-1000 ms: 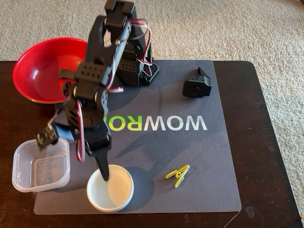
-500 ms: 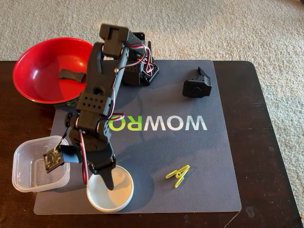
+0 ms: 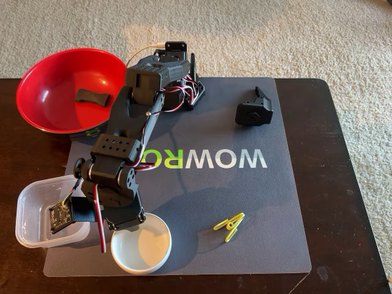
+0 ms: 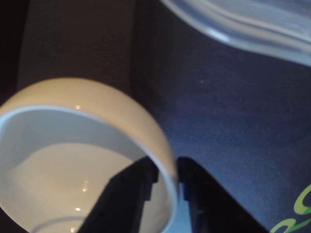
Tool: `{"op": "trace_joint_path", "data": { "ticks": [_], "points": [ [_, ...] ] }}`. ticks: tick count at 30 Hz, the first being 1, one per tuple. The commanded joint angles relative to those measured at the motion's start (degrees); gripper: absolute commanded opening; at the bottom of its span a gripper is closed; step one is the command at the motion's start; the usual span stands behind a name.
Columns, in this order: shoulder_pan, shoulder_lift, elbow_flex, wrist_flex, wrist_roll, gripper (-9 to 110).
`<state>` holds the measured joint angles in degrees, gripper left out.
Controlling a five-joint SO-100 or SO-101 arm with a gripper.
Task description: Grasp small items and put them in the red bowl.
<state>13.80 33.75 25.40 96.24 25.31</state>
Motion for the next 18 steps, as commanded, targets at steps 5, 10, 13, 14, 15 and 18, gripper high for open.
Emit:
{"op": "trace_joint_path", "data": {
  "ticks": [5, 10, 13, 14, 15, 18],
  "points": [
    [1.05, 17.84, 3.16, 1.41, -4.13, 0],
    [-0.44, 35.07, 16.7, 1.41, -4.31, 0],
    [-2.72, 44.82, 23.12, 1.41, -4.66, 0],
    [-3.34, 47.99, 24.7, 1.41, -4.83, 0],
    [-3.6, 51.59, 26.19, 1.41, -5.1, 0],
    [-1.41, 64.6, 33.49, 1.49, -5.1, 0]
  ]
}}
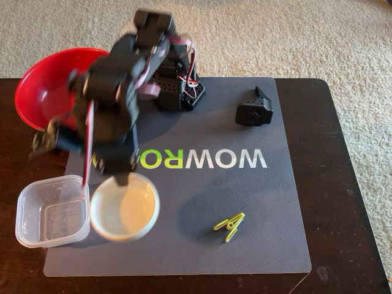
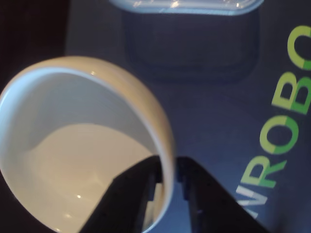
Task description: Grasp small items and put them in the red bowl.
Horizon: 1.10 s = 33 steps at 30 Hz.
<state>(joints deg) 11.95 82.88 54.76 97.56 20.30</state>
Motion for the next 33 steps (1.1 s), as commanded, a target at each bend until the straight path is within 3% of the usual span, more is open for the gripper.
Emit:
{"op": "trace_joint_path", "data": {
  "ticks": [1, 7, 13, 16, 23, 33],
  "points": [
    [2.11, 20.48, 7.91, 0.18, 0.44, 0],
    [25.4, 40.17, 33.31, -0.88, 5.89, 0],
    [47.46, 61.17, 63.37, -11.25, 23.99, 0],
    [51.77, 69.08, 72.16, -14.59, 29.27, 0],
    [60.56, 69.43, 83.94, -23.64, 37.35, 0],
    [65.39, 67.24, 90.79, -34.01, 40.78, 3]
  ]
}}
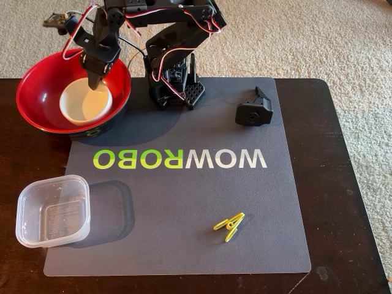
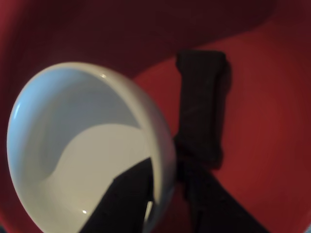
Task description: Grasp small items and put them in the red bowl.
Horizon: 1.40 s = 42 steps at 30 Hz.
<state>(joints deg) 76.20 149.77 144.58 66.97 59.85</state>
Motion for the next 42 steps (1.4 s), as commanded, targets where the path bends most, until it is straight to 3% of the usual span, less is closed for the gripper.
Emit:
{"op": "trace_joint_path", "data": {
  "ticks": [1, 4, 5, 10, 18, 22, 27, 36, 42],
  "points": [
    [1.93, 0.7, 2.46, -4.92, 2.37, 3],
    [6.68, 2.64, 6.86, -7.91, 8.7, 8],
    [7.91, 3.96, 8.53, -9.14, 10.37, 19],
    [7.38, 7.12, 8.79, -8.88, 7.91, 31],
    [-12.39, -2.9, -23.99, 19.25, -8.96, 38],
    [-21.8, -16.7, -42.8, 29.97, -17.49, 38],
    [-33.93, -39.55, -63.46, 30.15, -26.02, 38],
    [-36.56, -85.52, -106.26, 30.59, -16.79, 36],
    [-34.01, -95.8, -108.28, 30.76, -13.8, 35]
  ]
}}
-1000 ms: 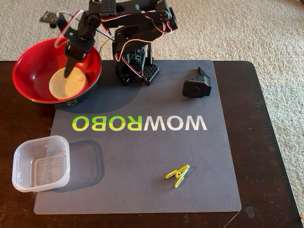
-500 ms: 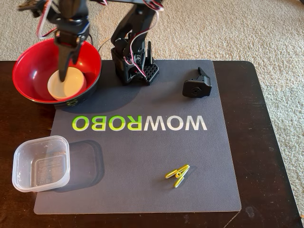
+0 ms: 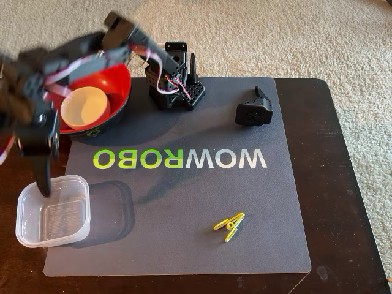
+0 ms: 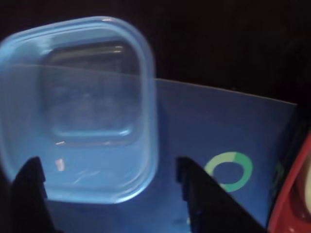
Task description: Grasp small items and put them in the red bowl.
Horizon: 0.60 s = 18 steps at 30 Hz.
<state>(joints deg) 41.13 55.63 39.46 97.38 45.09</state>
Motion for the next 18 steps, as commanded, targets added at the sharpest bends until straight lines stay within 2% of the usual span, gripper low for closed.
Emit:
{"op": "trace_joint_path", "data": {
  "ticks": [1, 7, 10, 15, 16, 18],
  "points": [
    [1.58, -2.02, -2.2, 0.35, 1.76, 35],
    [1.58, -11.78, -9.05, 0.26, 4.66, 34],
    [1.32, -16.26, -11.16, 0.26, 5.89, 29],
    [-0.18, -18.11, -11.6, 0.35, 6.42, 27],
    [-0.26, -18.72, -11.69, 0.26, 6.59, 24],
    [-0.62, -21.45, -14.33, 0.26, 5.54, 8]
  ]
}}
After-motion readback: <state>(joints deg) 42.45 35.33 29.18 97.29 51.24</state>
